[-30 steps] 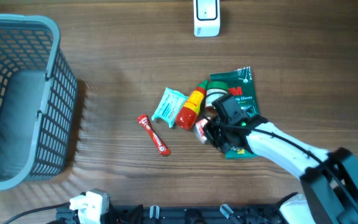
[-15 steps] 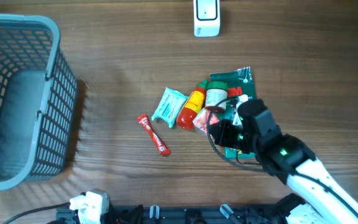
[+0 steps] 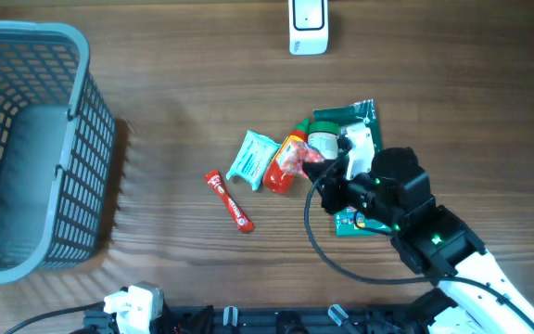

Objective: Scan the item barcode
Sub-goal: 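Grasp the orange Shine pack with the right gripper and lift it, then carry the orange pack up toward the white scanner with the right gripper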

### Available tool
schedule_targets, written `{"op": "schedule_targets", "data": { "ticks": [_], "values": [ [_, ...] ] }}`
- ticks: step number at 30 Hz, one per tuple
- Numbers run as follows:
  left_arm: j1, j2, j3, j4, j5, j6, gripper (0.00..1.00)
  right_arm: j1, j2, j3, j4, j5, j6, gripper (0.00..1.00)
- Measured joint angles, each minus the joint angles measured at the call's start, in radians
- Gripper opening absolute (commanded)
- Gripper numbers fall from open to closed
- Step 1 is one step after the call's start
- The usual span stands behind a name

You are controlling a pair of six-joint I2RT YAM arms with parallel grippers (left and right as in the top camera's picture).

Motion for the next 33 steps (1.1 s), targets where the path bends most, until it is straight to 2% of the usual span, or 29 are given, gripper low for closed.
{"op": "schedule_targets", "data": {
  "ticks": [4, 11, 16, 22, 27, 33],
  "values": [
    [0.0, 0.0, 0.0, 0.001, 0.0, 0.0, 1.0, 0.0, 0.008, 0.0, 0.103, 0.0, -0.214, 0.05],
    [0.0, 0.0, 0.0, 0.0, 0.0, 0.0, 1.0, 0.0, 0.092, 0.0, 0.125, 0.0, -0.642, 0.04],
    [0.0, 0.0, 0.0, 0.0, 0.0, 0.0, 1.0, 0.0, 0.1, 0.0, 0.238, -0.029, -0.843, 0.04],
    [0.0, 0.0, 0.0, 0.0, 0.0, 0.0, 1.0, 0.0, 0.1, 0.0, 0.394, -0.297, -0.985, 0.04],
    [0.0, 0.0, 0.0, 0.0, 0.0, 0.0, 1.0, 0.0, 0.1, 0.0, 0.457, -0.489, -1.013, 0.04],
    [0.0, 0.0, 0.0, 0.0, 0.0, 0.0, 1.0, 0.001, 0.1, 0.0, 0.46, -0.562, -1.017, 0.04]
  ]
}}
